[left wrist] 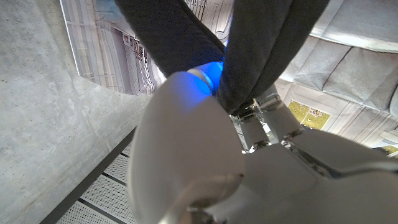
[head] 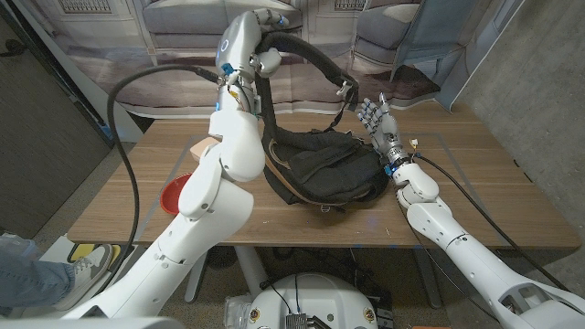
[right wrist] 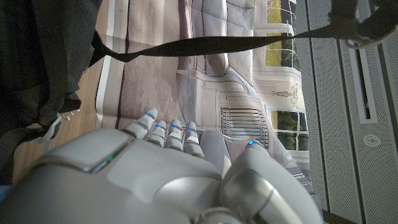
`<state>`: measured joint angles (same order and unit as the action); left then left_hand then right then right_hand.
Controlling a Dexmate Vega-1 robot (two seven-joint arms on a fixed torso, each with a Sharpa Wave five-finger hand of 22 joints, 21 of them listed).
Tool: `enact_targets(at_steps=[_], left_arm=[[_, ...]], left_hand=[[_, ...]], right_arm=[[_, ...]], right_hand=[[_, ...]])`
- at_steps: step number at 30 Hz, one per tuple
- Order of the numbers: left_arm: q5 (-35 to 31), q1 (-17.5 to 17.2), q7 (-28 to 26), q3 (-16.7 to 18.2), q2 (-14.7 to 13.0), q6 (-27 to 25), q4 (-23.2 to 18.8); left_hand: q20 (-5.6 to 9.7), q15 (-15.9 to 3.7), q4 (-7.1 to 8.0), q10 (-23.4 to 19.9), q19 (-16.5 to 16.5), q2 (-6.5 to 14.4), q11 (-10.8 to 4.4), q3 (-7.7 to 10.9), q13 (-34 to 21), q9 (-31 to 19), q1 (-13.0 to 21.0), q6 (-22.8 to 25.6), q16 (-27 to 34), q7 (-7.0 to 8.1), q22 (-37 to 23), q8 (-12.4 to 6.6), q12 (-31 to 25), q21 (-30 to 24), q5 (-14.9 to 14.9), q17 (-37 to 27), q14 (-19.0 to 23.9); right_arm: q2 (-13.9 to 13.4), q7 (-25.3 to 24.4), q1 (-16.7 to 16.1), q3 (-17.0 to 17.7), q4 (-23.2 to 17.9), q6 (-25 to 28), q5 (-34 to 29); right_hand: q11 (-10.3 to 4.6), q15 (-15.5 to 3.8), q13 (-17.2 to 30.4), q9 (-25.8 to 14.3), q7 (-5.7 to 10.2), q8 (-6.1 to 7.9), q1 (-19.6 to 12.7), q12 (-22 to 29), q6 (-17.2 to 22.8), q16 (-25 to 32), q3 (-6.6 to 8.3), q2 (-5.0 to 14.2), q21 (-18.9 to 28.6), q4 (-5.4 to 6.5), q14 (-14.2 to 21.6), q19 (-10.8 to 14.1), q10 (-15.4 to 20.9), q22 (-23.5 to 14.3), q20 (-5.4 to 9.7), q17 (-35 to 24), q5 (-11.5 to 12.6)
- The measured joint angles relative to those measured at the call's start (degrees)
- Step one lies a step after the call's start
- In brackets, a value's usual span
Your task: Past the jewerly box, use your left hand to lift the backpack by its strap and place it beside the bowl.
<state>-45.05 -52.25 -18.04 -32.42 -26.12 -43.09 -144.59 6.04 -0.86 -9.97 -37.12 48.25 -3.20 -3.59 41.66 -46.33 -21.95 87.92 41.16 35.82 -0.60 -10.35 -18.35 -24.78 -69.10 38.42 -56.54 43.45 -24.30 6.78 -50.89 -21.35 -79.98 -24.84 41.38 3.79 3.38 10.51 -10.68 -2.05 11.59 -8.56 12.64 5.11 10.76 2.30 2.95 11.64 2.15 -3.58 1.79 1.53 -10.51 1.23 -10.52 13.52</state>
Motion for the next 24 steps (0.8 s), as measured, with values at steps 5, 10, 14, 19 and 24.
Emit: enact_targets(at_steps=[5,10,14,19,24], left_arm=[[-0.7,1.9,1.4,-0.6,0.3,-1.5,0.0],[-1.5,4.3,3.0,-1.6,0.7,-3.3,0.5],[-2.1,6.1,4.2,-2.3,1.2,-4.5,1.0],[-3.3,8.6,5.8,-3.5,1.8,-6.6,1.7],[-4.3,11.2,7.2,-4.8,2.5,-8.3,2.5]], left_hand=[[-0.01,0.0,0.0,0.0,0.0,0.0,0.0,0.0,0.0,0.0,0.0,0.0,0.0,0.0,0.0,0.0,0.0,-0.2,0.0,0.0,0.0],[-0.11,-0.01,0.0,0.0,-0.1,0.0,0.0,0.0,0.0,0.0,0.0,0.0,0.0,0.0,0.0,0.4,0.2,-0.2,0.0,0.0,0.0],[-0.11,-0.01,-0.14,0.0,-0.1,0.0,0.0,0.14,-0.2,0.0,0.0,0.0,0.0,0.0,0.0,0.4,0.2,-0.2,0.0,0.0,0.0],[-0.3,-0.01,-0.24,0.0,-0.3,0.0,0.0,0.24,-0.3,-0.1,0.0,0.0,0.0,0.0,0.0,0.4,0.5,-0.7,0.0,-0.1,0.0],[-0.32,-0.02,-0.24,0.0,-0.3,0.0,0.0,0.24,-0.3,-0.3,0.0,0.0,-0.1,0.0,0.0,0.4,0.5,-0.7,0.0,-0.3,0.0]], right_arm=[[0.2,0.0,0.2,0.0,0.2,-0.1,0.0],[0.3,-0.1,0.3,0.0,0.4,-0.1,0.0],[0.4,-0.1,0.3,0.0,0.6,-0.2,0.1],[0.5,0.1,0.3,0.2,0.9,-0.5,0.4],[0.6,0.4,0.2,0.4,1.2,-0.7,0.7]], right_hand=[[0.0,0.0,0.0,0.0,0.0,0.0,0.0,0.0,0.0,0.0,0.0,0.0,0.0,0.0,0.0,0.0,0.0,0.0,0.0,0.0,0.0],[0.0,0.0,0.0,0.0,0.0,0.0,0.0,0.0,0.0,0.0,0.0,0.0,0.0,0.0,0.0,0.0,0.0,0.0,0.0,0.0,0.0],[0.12,0.0,0.0,0.0,0.0,0.0,0.0,0.0,0.0,0.0,0.0,0.0,0.0,0.0,0.0,0.0,0.1,0.0,0.0,0.0,0.0],[0.12,0.0,0.0,0.0,0.0,0.0,0.0,0.0,0.0,0.0,0.0,0.0,0.0,0.0,0.0,0.0,0.1,0.0,0.0,0.0,0.0],[0.32,0.0,0.0,0.0,0.0,0.0,0.0,0.0,0.0,0.0,0.0,0.0,0.0,0.0,0.0,0.0,0.3,0.0,0.0,0.0,0.0]])
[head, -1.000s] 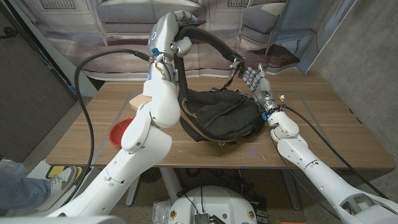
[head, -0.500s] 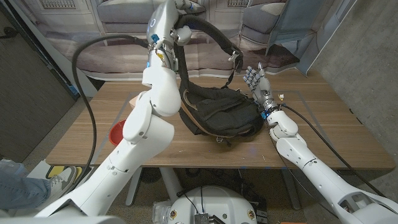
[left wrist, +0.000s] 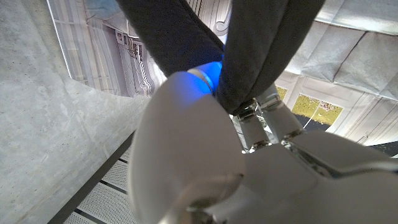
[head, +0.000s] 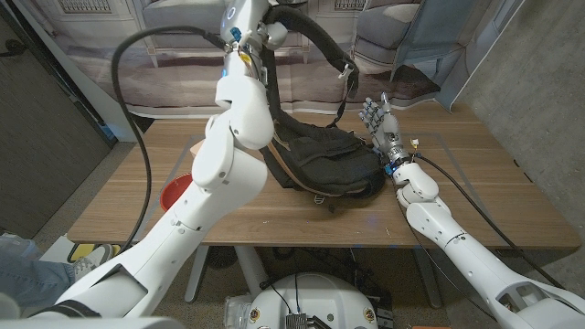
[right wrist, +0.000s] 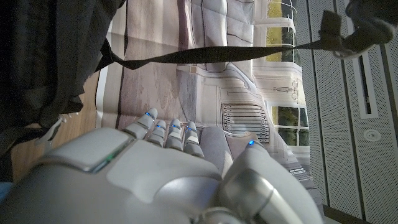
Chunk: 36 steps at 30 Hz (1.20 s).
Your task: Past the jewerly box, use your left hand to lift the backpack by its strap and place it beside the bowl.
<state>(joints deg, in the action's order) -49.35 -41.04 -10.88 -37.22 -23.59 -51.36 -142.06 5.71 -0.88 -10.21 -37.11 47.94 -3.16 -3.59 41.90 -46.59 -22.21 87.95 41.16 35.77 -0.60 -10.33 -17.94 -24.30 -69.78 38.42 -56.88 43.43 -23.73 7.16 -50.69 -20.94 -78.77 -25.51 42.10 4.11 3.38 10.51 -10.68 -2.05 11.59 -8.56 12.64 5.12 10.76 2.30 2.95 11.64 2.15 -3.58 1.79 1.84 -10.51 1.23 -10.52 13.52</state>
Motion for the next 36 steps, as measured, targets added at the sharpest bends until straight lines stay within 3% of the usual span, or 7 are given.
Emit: enact_targets(at_steps=[16,36], left_arm=[[-2.9,7.4,4.2,-3.3,2.4,-5.0,2.1],[-5.7,9.3,6.7,-4.2,2.2,-8.3,-0.1]], left_hand=[[-0.07,-0.01,0.0,0.0,-0.5,0.0,0.0,0.0,-0.2,0.0,0.0,0.3,-0.3,0.31,0.0,0.48,0.4,-0.4,0.0,-0.1,0.0],[-0.17,-0.11,0.24,-0.2,-0.8,0.1,-0.21,0.23,-0.3,-0.3,0.1,0.3,-0.1,0.31,0.2,0.92,0.8,-0.9,0.0,-0.7,-0.1]], right_arm=[[0.2,1.0,0.0,0.5,1.0,-0.6,0.8],[-0.6,0.7,-1.0,0.7,-0.9,-0.5,0.9]], right_hand=[[0.0,0.0,0.0,0.0,-0.21,0.0,-0.3,0.0,0.2,0.0,0.0,0.31,0.0,0.0,0.0,0.3,0.0,0.0,0.33,0.0,0.0],[-0.01,0.0,0.0,0.0,-0.21,0.0,-0.3,0.0,0.2,0.0,0.0,0.3,0.0,0.0,0.0,0.3,0.0,0.0,0.32,0.0,0.0]])
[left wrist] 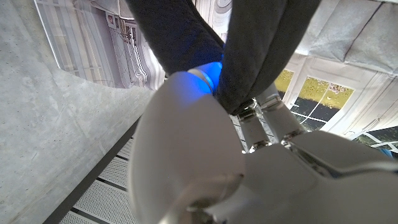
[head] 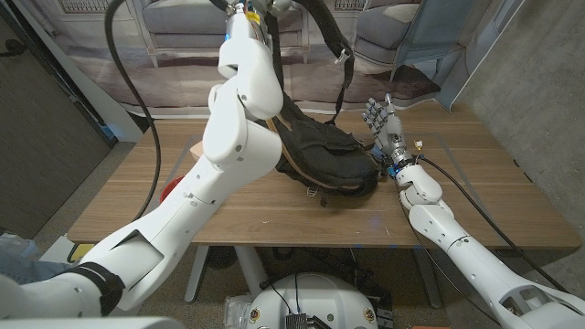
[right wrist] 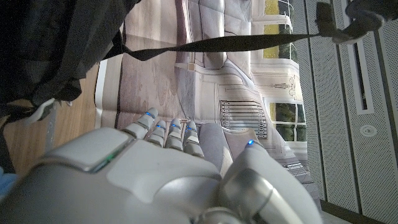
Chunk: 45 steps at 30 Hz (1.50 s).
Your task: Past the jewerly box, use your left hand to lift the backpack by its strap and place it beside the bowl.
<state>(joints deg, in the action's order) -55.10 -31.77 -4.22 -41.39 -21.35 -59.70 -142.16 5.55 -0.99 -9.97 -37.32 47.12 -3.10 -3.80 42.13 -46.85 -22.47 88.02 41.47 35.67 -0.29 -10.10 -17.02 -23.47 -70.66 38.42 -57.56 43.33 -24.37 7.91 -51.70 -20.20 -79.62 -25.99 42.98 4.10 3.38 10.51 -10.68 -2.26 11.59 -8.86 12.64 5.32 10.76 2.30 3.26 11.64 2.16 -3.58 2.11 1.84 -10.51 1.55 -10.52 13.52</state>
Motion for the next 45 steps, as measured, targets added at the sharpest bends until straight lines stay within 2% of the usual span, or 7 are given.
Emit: enact_targets(at_steps=[25,32,45], left_arm=[[-3.4,3.3,4.8,-0.8,1.1,-2.1,-0.1],[-3.6,3.0,6.2,0.4,0.7,-2.4,-1.5],[-2.1,1.0,7.8,3.9,-1.6,-4.2,-4.7]], left_hand=[[-0.23,-0.01,0.0,0.0,-0.6,-0.1,0.0,-0.01,-0.4,-0.3,-0.1,0.0,-0.2,0.0,0.1,0.4,0.5,-0.6,0.0,-0.5,0.0],[-0.13,-0.01,0.0,0.0,-0.7,-0.1,0.0,-0.01,-0.5,-0.3,-0.1,0.0,-0.4,0.0,0.1,0.4,0.5,-0.8,0.0,-0.6,0.0],[-0.24,-0.2,0.0,0.0,-0.8,-0.2,0.0,-0.01,-0.6,-0.5,-0.2,0.1,-0.7,0.1,0.1,0.96,0.9,-1.0,0.0,-0.9,0.2]], right_arm=[[0.2,0.0,0.6,-0.6,0.0,0.6,-0.4],[0.3,0.0,0.9,-0.7,0.2,0.7,-0.5],[0.7,0.0,2.0,-1.5,1.0,1.3,-1.1]], right_hand=[[0.0,0.0,0.0,0.0,-0.2,0.0,0.0,0.0,0.2,0.0,0.0,0.0,0.0,0.0,0.0,0.0,0.0,0.0,-0.01,0.0,0.0],[0.0,0.0,0.0,0.0,-0.2,0.0,0.0,0.0,0.2,0.0,0.0,0.0,0.0,0.0,0.0,0.0,0.0,0.0,-0.01,0.0,0.0],[0.0,0.0,0.0,0.0,-0.2,0.0,0.0,0.0,0.2,0.0,0.0,0.0,0.0,0.0,0.0,0.0,0.0,0.0,-0.01,0.0,0.0]])
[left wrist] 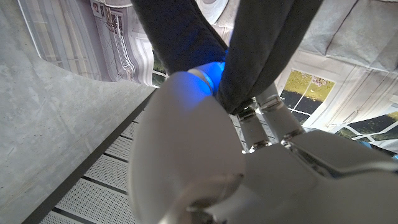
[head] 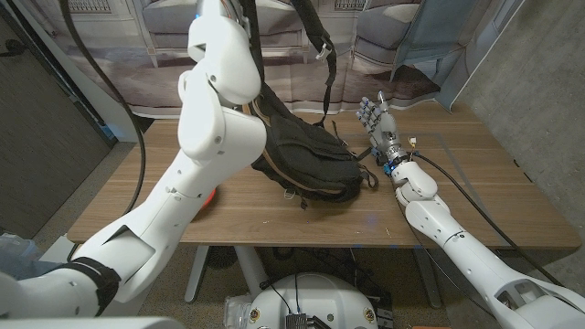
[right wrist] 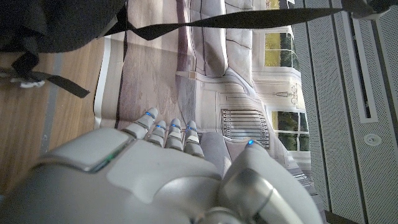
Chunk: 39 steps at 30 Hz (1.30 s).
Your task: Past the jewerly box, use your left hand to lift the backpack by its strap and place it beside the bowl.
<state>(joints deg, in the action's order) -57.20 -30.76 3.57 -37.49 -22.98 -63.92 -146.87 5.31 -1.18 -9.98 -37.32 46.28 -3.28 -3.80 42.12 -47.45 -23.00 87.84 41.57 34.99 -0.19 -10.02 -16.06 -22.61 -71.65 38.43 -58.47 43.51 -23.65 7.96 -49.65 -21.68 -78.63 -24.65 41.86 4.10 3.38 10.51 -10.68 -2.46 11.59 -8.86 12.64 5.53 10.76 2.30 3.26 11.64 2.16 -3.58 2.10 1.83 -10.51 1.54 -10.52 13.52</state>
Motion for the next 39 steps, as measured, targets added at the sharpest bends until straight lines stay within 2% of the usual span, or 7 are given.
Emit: enact_targets(at_steps=[11,20,24,29,30,35,39], left_arm=[[1.4,-0.2,0.7,1.3,-2.0,-2.5,-2.0],[2.4,0.6,1.3,1.7,-5.4,-5.6,-4.4],[4.5,0.0,1.1,3.9,-7.8,-7.5,-6.3],[6.8,-0.3,0.1,5.0,-8.9,-9.0,-7.2],[8.4,-1.0,-0.6,6.7,-10.4,-9.7,-8.3],[10.1,-2.1,-1.5,9.3,-12.5,-10.3,-9.9],[15.7,-3.0,-4.8,11.6,-14.0,-11.9,-11.0]], left_hand=[[-0.07,0.12,0.0,0.0,-0.5,0.1,0.0,0.0,-0.2,0.0,0.1,0.0,0.3,0.0,0.0,0.0,0.4,0.0,0.0,0.0,0.1],[-0.07,0.11,0.0,0.0,-0.5,0.2,0.0,0.0,-0.2,-0.3,0.2,0.0,0.3,0.0,0.0,0.39,0.6,-0.4,0.0,0.0,0.1],[-0.02,0.11,0.0,0.0,-0.6,0.2,0.0,0.0,-0.5,-0.3,0.2,0.0,0.3,0.0,0.0,0.39,0.6,-0.4,0.0,0.0,0.1],[-0.09,0.11,0.0,0.0,-0.7,0.3,0.0,0.0,-0.5,-0.3,0.3,0.0,0.3,0.0,0.0,0.6,0.8,-0.6,0.0,-0.1,0.1],[-0.12,0.11,0.0,0.0,-0.7,0.3,0.0,0.0,-0.5,-0.3,0.3,0.0,0.3,0.0,0.0,0.6,0.8,-0.6,0.0,-0.1,0.1],[-0.3,0.11,0.0,0.0,-0.9,0.3,0.0,-0.01,-0.6,-0.3,0.3,0.0,0.3,0.0,0.0,0.6,1.0,-0.7,0.0,-0.1,0.1],[-0.3,-0.2,0.0,0.0,-0.9,0.3,0.0,-0.01,-0.7,-0.3,0.3,0.0,0.1,0.0,0.0,0.83,1.0,-0.7,0.0,-0.1,0.4]], right_arm=[[0.6,0.0,0.6,-0.6,0.5,0.1,-0.4],[1.4,0.4,1.1,-1.0,1.4,-0.1,-0.5],[1.5,0.4,1.3,-1.2,1.6,-0.1,-0.6],[1.6,0.4,1.6,-1.4,1.7,-0.1,-0.7],[1.6,0.4,1.6,-1.4,1.7,-0.1,-0.7],[1.6,0.3,1.7,-1.5,1.7,0.4,-1.1],[1.6,0.2,2.1,-1.8,1.7,0.7,-1.3]], right_hand=[[0.0,0.0,0.0,0.0,0.0,0.0,-0.2,0.0,0.0,0.0,0.0,0.23,0.0,0.0,0.0,0.0,0.0,0.0,0.0,0.0,0.0],[0.0,0.0,0.0,0.0,0.0,0.0,-0.2,0.0,0.0,0.0,-0.18,0.23,0.0,-0.18,0.0,0.0,0.0,0.0,0.0,0.0,0.0],[0.0,0.0,0.0,0.0,0.0,0.0,-0.2,0.0,0.0,0.0,-0.18,0.23,0.0,-0.18,0.0,0.0,0.0,0.0,0.0,0.0,0.0],[0.0,0.0,0.0,0.0,0.0,0.0,-0.2,0.0,0.0,0.0,-0.17,0.23,0.0,-0.17,0.0,0.0,0.0,0.0,0.0,0.0,0.0],[0.0,0.0,0.0,0.0,0.0,0.0,-0.2,0.0,0.0,0.0,-0.17,0.23,0.0,-0.17,0.0,0.0,0.0,0.0,0.0,0.0,0.0],[0.0,0.0,0.0,0.0,0.0,0.0,-0.2,0.0,0.0,0.0,-0.17,0.23,0.0,-0.17,0.0,0.0,0.0,0.0,0.0,0.0,0.0],[0.0,0.0,0.0,0.0,0.0,0.0,-0.2,0.0,0.0,0.0,-0.17,0.23,0.0,-0.17,0.0,0.0,0.0,0.0,0.0,0.0,0.0]])
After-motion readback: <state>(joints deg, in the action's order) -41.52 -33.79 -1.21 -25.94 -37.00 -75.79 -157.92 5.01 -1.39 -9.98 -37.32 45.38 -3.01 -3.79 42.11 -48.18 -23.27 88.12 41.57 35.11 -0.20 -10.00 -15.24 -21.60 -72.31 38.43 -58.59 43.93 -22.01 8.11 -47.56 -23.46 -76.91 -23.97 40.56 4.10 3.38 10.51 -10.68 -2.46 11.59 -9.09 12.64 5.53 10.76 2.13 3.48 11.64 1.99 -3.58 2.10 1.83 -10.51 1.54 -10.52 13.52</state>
